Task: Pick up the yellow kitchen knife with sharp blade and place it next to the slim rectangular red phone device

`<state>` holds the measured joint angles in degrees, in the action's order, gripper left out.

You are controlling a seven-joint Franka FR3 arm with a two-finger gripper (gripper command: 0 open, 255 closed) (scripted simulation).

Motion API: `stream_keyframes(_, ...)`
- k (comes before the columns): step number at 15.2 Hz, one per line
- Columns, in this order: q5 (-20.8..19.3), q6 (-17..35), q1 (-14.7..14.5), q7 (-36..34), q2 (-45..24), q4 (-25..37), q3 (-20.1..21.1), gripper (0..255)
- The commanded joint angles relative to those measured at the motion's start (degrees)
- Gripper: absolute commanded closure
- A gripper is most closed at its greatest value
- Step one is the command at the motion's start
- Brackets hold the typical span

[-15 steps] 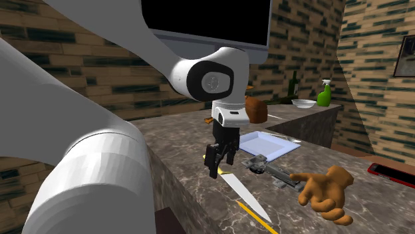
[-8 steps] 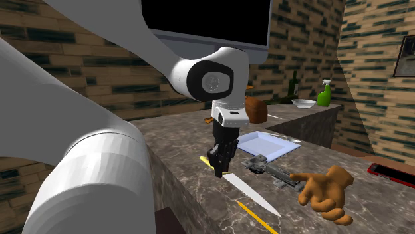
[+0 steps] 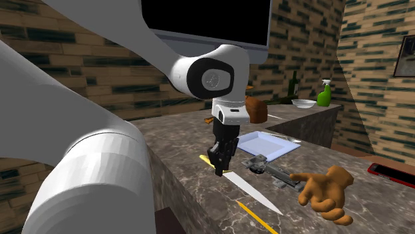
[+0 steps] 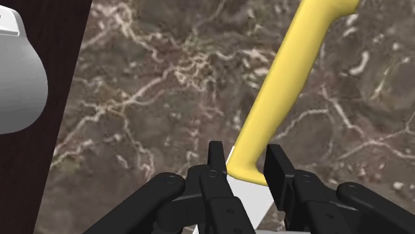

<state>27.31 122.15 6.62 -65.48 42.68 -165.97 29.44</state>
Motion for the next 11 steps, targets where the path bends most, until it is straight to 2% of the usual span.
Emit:
stream_keyframes(1,-0.6,-2.0,0.0,-0.2,1.2,0.8,-0.6,255)
stream_keyframes(11,-3.6,-11.8,0.7,-1.0,5.8,6.2,-3.7,255)
